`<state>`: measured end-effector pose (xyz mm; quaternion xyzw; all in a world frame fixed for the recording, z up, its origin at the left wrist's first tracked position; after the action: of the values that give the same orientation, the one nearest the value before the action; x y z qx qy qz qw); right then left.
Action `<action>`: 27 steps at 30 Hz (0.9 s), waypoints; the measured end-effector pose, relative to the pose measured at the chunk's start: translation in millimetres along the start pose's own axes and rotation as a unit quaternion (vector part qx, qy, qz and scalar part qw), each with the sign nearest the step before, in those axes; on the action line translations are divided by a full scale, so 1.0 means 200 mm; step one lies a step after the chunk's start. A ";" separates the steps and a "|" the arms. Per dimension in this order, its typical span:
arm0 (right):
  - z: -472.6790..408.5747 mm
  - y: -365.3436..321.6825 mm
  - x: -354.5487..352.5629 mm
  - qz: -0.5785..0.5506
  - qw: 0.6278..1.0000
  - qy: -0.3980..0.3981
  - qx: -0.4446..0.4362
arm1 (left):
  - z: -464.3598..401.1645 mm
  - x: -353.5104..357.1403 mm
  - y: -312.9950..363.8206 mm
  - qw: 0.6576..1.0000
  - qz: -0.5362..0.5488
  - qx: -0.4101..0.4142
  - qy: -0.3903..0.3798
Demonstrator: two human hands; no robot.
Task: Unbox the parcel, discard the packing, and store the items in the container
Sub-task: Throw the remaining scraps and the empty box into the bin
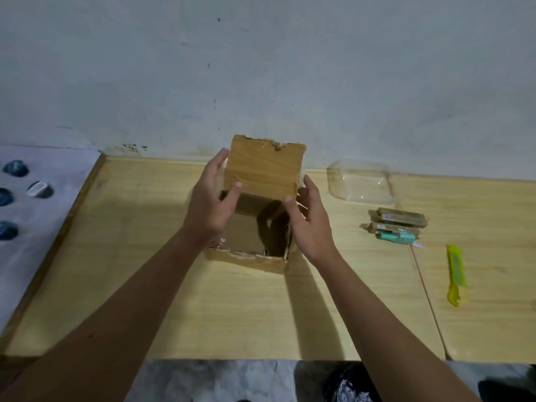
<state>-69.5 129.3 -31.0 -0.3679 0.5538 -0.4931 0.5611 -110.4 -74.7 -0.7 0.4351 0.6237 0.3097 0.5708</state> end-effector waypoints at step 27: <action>0.09 0.25 -0.11 -0.163 0.984 0.014 0.067 | 0.24 0.17 -0.25 0.935 0.279 -0.194 -0.098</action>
<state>-42.5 161.1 -71.7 -0.4080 0.4602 -0.6187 0.4889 -71.2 -70.3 -67.9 0.5010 0.3460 0.5275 0.5925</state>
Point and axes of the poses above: each hand's wrist, its own z-axis away from the middle knuckle, its own x-axis out of the palm, y = z × x, the point moved 5 cm from there along -z, towards the middle knuckle, and after that the axes turned 3 degrees about -y, right-handed, at the moved point
